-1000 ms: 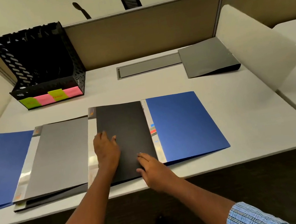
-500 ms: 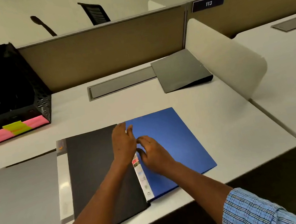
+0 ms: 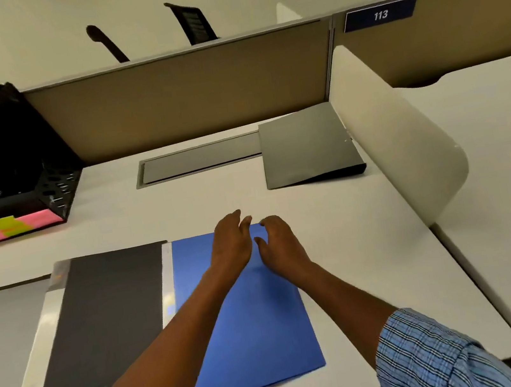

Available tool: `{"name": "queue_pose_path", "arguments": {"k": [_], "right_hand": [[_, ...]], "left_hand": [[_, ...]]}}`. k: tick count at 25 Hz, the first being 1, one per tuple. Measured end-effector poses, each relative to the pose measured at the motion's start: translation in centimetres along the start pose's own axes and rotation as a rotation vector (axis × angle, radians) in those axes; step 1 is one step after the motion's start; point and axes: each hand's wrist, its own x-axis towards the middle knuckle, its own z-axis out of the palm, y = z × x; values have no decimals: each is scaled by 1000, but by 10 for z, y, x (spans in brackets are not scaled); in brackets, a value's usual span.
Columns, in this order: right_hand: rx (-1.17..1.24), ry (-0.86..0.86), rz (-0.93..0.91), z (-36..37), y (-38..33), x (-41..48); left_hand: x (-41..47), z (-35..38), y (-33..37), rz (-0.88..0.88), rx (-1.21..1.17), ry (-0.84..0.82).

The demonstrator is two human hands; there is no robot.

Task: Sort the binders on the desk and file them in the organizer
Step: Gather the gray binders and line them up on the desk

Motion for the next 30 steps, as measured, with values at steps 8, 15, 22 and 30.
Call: {"name": "queue_pose_path", "arguments": {"k": [8, 15, 22, 30], "right_hand": [[-59, 143, 121, -72, 69, 57], [130, 386, 466, -131, 105, 99], [863, 476, 858, -159, 138, 140], [1471, 484, 858, -180, 154, 162]], "left_hand": [[16, 63, 62, -14, 60, -69], [42, 82, 91, 22, 147, -96], [57, 93, 105, 18, 124, -89], [60, 90, 86, -114, 129, -133]]}}
